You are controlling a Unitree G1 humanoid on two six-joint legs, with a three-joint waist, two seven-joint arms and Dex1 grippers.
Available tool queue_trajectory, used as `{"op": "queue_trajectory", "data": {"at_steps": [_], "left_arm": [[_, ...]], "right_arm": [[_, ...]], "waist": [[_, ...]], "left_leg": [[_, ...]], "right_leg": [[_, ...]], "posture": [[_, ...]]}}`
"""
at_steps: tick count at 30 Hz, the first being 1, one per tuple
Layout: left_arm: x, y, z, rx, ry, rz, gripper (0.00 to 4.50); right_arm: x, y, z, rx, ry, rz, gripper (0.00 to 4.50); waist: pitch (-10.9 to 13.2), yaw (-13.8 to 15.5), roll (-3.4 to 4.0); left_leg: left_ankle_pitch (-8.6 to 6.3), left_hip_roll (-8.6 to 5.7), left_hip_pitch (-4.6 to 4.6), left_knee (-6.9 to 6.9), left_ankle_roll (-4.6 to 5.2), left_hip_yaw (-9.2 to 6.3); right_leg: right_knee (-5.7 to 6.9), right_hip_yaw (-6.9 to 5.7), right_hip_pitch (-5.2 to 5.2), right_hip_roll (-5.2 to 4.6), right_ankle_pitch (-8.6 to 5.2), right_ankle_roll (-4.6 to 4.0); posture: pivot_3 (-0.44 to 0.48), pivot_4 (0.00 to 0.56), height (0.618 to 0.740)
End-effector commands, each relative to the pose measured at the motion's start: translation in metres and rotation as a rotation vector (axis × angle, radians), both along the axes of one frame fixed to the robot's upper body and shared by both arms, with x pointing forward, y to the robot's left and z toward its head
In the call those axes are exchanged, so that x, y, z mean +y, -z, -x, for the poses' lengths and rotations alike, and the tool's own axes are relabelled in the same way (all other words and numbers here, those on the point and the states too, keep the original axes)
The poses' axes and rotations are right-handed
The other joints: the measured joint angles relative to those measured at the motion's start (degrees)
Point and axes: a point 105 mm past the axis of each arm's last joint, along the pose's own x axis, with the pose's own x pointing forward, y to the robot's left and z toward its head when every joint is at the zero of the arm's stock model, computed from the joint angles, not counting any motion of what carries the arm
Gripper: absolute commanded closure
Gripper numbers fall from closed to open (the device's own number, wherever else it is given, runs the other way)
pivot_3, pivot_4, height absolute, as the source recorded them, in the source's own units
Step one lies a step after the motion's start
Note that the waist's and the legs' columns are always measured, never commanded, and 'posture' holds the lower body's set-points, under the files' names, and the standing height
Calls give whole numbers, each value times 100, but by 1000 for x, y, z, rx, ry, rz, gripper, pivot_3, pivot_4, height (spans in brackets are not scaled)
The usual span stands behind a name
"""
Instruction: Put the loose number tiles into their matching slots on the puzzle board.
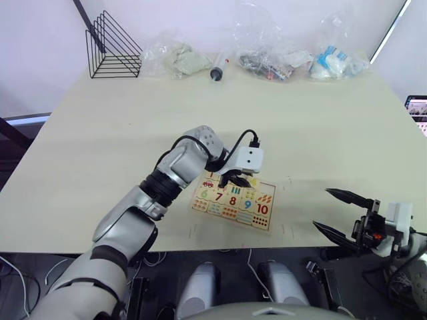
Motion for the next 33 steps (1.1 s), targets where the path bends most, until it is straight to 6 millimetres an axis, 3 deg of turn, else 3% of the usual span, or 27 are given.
{"op": "queue_trajectory", "data": {"at_steps": [1, 33], "left_arm": [[-5, -5, 4, -17, 39, -1, 3570], [-2, 3, 9, -14, 56, -27, 3570]], "right_arm": [[-3, -7, 1, -42, 14, 7, 0], [-2, -5, -2, -51, 16, 18, 0]], "waist": [[0, -1, 0], [0, -5, 0]], "left_leg": [[0, 0, 0, 0, 0, 0], [0, 0, 0, 0, 0, 0]], "right_leg": [[0, 0, 0, 0, 0, 0], [1, 1, 0, 0, 0, 0]], "posture": [[0, 150, 740], [0, 150, 740]]}}
